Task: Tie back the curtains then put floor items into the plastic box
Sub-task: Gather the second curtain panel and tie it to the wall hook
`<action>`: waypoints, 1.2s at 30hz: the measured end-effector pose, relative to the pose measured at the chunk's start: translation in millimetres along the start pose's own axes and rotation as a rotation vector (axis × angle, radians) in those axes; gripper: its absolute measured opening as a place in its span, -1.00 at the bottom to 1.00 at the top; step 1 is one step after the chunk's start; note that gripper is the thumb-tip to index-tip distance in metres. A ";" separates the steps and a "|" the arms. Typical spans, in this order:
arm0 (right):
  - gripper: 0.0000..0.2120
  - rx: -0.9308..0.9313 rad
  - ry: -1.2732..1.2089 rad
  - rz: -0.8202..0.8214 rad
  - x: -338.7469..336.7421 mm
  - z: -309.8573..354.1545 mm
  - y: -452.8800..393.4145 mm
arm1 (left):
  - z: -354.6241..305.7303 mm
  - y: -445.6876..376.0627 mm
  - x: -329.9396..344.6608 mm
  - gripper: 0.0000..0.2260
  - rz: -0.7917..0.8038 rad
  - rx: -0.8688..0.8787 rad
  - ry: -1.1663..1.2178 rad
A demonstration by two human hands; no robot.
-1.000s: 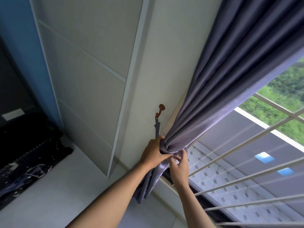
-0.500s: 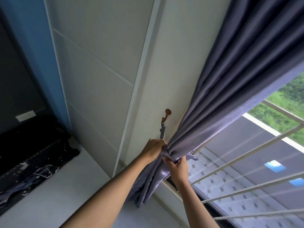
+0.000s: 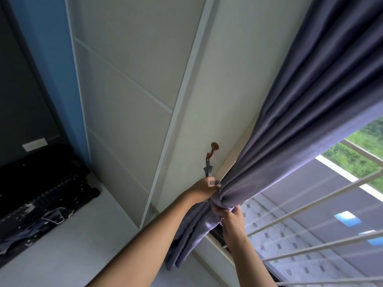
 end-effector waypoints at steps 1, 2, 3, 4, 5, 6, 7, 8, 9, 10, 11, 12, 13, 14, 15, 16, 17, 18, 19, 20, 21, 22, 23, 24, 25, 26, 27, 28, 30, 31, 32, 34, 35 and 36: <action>-0.61 0.021 -0.045 0.024 1.4 -0.5 0.7 | 0.3 -1.0 2.1 -0.87 0.047 -0.028 0.011; -0.63 0.033 -0.069 0.046 2.5 -0.2 1.7 | 1.3 -2.9 4.2 -0.71 0.084 -0.053 0.014; -0.64 0.039 -0.073 0.061 2.5 0.0 2.1 | 3.2 -4.5 6.3 -0.54 0.112 -0.082 0.014; -0.65 0.039 -0.071 0.069 2.5 0.5 2.1 | 2.9 -5.5 7.4 -0.45 0.131 -0.098 0.014; -0.65 0.041 -0.062 0.068 1.4 0.4 1.6 | 3.8 -7.4 6.8 -0.40 0.134 -0.098 0.013; -0.65 0.038 -0.056 0.066 0.4 0.6 1.2 | 3.7 -7.7 6.1 -0.37 0.134 -0.099 0.019; -0.64 0.029 -0.045 0.062 -1.9 0.1 0.2 | 6.7 -9.6 4.2 -0.34 0.126 -0.089 0.046; -0.64 0.016 -0.023 0.066 -2.9 0.5 -0.4 | 9.1 -9.1 2.3 -0.32 0.118 -0.077 0.105; -0.64 -0.003 0.015 0.071 -2.9 1.8 -1.0 | 11.7 -8.1 1.6 -0.30 0.113 -0.071 0.196; -0.65 -0.028 0.058 0.072 -2.1 3.5 -1.7 | 15.6 -7.3 2.4 -0.32 0.113 -0.070 0.309; -0.67 -0.058 0.104 0.064 -0.6 6.3 -1.8 | 17.4 -6.2 3.4 -0.39 0.112 -0.065 0.404; -0.68 -0.093 0.152 0.039 1.1 9.2 -2.5 | 18.6 -6.0 3.7 -0.51 0.110 -0.058 0.462; -0.68 -0.128 0.197 0.009 2.7 11.5 -3.1 | 19.4 -6.6 3.2 -0.63 0.111 -0.051 0.483; -0.66 -0.158 0.228 -0.020 4.6 12.5 -3.2 | 20.7 -7.4 2.2 -0.75 0.110 -0.049 0.486; -0.61 -0.173 0.241 -0.046 5.3 11.0 -3.0 | 22.7 -7.4 0.6 -0.85 0.108 -0.055 0.483; -0.55 -0.173 0.238 -0.063 5.7 7.7 -2.2 | 25.9 -7.3 -0.5 -0.91 0.100 -0.064 0.492; -0.49 -0.151 0.243 -0.078 4.1 2.1 -1.3 | 29.7 -7.6 -2.0 -0.89 0.088 -0.062 0.510; -0.46 -0.119 0.255 -0.084 2.4 -4.1 -0.1 | 32.9 -7.0 -3.3 -0.85 0.073 -0.055 0.537; -0.46 -0.085 0.285 -0.087 0.7 -10.6 0.3 | 35.2 -5.5 -4.7 -0.82 0.053 -0.040 0.563; -0.50 -0.054 0.316 -0.088 -1.1 -16.8 0.3 | 35.2 -2.6 -6.2 -0.80 0.026 -0.023 0.581; -0.54 -0.032 0.342 -0.094 -2.1 -20.7 0.4 | 33.9 0.0 -9.2 -0.80 -0.015 -0.007 0.589; -0.59 -0.022 0.368 -0.109 -3.2 -22.5 -0.1 | 31.2 3.3 -13.7 -0.84 -0.077 -0.004 0.592; -0.63 -0.019 0.395 -0.128 -3.9 -22.3 -0.2 | 27.1 6.4 -20.7 -0.86 -0.155 -0.008 0.572; -0.66 -0.019 0.417 -0.143 -4.3 -21.7 -0.4 | 22.6 8.7 -29.7 -0.84 -0.234 0.001 0.543; -0.68 -0.018 0.435 -0.156 -5.4 -21.8 -0.5 | 19.8 8.6 -40.2 -0.80 -0.306 0.018 0.529; -0.70 -0.016 0.451 -0.168 -6.4 -21.8 -0.2 | 16.3 9.4 -49.7 -0.76 -0.359 0.038 0.538; -0.71 -0.017 0.465 -0.179 -7.5 -21.6 0.5 | 12.5 11.1 -58.9 -0.72 -0.395 0.052 0.531; -0.72 -0.021 0.473 -0.190 -8.8 -21.3 1.5 | 8.0 12.1 -66.4 -0.68 -0.420 0.064 0.502; -0.72 -0.024 0.485 -0.199 -10.1 -20.3 4.8 | -0.2 11.5 -73.7 -0.67 -0.411 0.071 0.406; -0.72 -0.024 0.492 -0.201 -9.8 -19.8 6.9 | -2.5 10.6 -75.8 -0.69 -0.405 0.080 0.386; -0.71 -0.029 0.497 -0.205 -9.2 -18.7 9.2 | -4.7 9.5 -77.4 -0.71 -0.404 0.105 0.396; -0.70 -0.035 0.502 -0.217 -9.0 -18.3 12.2 | -11.2 9.5 -79.4 -0.76 -0.399 0.176 0.430; -0.70 -0.030 0.503 -0.222 -9.1 -19.4 12.9 | -14.7 10.2 -79.9 -0.78 -0.396 0.213 0.439; -0.70 -0.025 0.501 -0.224 -9.0 -20.4 13.4 | -17.9 10.4 -80.1 -0.79 -0.398 0.246 0.450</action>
Point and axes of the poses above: each hand's wrist, its own y-axis away from the middle knuckle, its own x-axis out of the palm, z = x × y, the point moved 8 cm from there along -y, towards the middle knuckle, and after that the axes turned 8 degrees about z, right-handed, at the moved point
